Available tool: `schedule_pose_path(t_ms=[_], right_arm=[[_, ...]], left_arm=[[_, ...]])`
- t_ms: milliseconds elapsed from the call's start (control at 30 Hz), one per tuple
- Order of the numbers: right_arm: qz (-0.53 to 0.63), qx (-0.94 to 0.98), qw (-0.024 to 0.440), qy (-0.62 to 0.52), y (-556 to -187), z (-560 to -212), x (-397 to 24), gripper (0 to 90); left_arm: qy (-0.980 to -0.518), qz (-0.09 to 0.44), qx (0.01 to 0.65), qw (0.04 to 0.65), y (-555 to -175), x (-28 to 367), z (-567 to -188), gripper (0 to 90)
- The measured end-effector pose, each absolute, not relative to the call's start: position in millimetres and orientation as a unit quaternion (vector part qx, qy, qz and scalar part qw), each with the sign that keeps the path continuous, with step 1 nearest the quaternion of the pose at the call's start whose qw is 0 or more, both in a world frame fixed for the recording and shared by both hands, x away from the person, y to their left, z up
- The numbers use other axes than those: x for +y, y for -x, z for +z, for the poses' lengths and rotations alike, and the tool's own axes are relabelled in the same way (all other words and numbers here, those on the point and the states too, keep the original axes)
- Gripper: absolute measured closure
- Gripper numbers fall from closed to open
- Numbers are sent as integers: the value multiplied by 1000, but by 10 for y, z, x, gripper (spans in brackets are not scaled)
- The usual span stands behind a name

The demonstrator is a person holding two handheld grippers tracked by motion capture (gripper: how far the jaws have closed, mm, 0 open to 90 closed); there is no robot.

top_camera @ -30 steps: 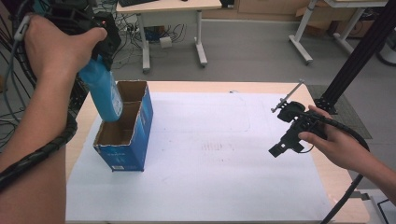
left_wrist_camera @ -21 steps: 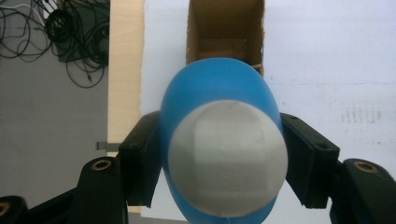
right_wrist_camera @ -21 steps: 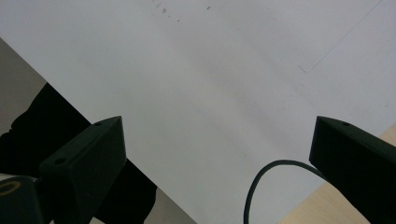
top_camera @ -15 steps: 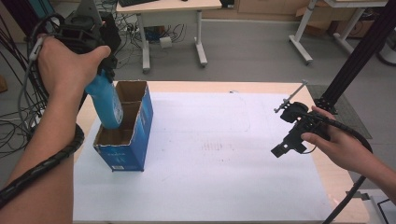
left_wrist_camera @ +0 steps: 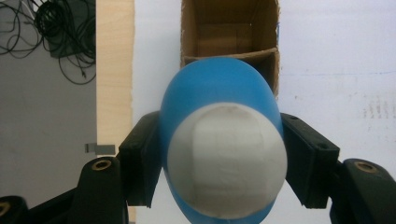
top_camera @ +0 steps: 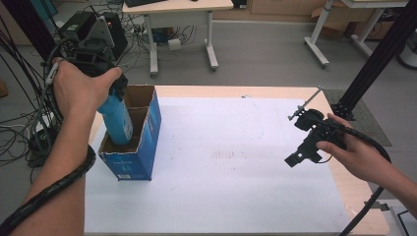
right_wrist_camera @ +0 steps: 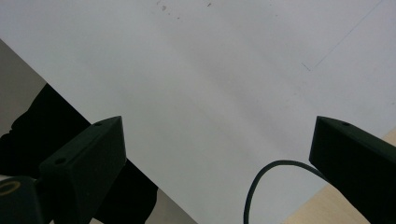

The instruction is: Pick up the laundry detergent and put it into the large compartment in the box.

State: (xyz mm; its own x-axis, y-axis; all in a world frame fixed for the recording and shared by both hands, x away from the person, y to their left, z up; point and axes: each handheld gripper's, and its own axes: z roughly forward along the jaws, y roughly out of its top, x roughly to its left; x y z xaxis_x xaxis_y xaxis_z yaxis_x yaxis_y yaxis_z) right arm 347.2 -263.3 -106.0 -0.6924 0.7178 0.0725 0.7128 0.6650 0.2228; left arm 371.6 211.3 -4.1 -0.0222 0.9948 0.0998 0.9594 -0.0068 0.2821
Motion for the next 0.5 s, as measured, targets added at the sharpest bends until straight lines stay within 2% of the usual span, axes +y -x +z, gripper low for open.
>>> schedule_pose_path(t_ms=[500], right_arm=[[118,913,11,-390,-3441,-1070,-2628,39]], left_arm=[[-701,135,698,53,-3736,2088,-394,372]])
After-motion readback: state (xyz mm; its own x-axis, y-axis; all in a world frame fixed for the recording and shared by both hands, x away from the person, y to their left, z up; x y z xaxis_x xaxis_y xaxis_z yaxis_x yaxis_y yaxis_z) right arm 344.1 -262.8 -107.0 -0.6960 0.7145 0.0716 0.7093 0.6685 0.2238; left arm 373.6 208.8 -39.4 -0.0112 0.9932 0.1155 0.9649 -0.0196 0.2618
